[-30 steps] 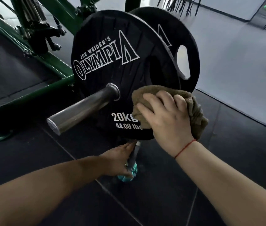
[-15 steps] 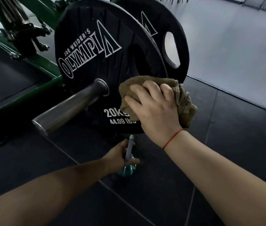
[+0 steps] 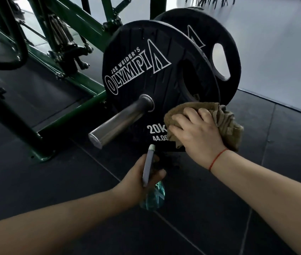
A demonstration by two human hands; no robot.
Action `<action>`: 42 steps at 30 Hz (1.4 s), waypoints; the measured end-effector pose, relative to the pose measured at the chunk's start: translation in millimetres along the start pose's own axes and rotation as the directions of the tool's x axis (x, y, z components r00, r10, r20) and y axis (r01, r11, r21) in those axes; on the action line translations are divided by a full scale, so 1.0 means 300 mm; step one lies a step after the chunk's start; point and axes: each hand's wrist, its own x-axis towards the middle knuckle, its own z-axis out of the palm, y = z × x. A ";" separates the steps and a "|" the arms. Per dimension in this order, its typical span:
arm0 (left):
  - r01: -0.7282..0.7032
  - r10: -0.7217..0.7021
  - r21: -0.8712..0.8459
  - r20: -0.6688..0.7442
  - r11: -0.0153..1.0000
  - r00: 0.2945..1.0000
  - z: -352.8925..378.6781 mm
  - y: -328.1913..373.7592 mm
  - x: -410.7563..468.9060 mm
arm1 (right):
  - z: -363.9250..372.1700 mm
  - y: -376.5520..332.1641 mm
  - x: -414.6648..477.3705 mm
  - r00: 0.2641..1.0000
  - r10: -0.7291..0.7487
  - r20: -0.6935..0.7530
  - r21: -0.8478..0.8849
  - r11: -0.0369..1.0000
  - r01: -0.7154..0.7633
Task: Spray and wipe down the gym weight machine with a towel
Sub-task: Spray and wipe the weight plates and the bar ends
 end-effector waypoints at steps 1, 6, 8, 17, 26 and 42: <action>-0.008 0.008 -0.003 -0.021 1.000 1.000 -0.019 0.020 -0.015 | -0.011 -0.001 0.006 1.000 0.018 0.003 0.077 0.997 -0.018; -0.041 0.039 -0.014 -0.121 0.999 0.992 -0.106 0.130 -0.063 | -0.078 0.016 0.053 0.981 0.189 0.032 0.372 0.909 -0.187; -0.012 0.015 0.020 -0.173 1.000 0.985 -0.129 0.162 -0.077 | -0.100 0.024 0.077 0.965 0.253 0.074 0.456 0.852 -0.258; 0.169 -0.060 0.356 -0.298 0.919 0.953 -0.201 0.195 -0.151 | -0.124 0.034 0.159 0.908 0.325 0.265 0.660 0.625 -0.417; 0.243 -0.041 0.525 -0.367 0.816 0.929 -0.288 0.190 -0.193 | -0.113 -0.022 0.209 0.849 0.337 0.407 0.781 0.353 -0.515; 0.117 -0.004 0.460 -0.238 0.880 0.971 -0.435 0.103 -0.218 | 0.005 -0.260 0.433 0.737 0.408 0.539 0.618 0.402 -0.675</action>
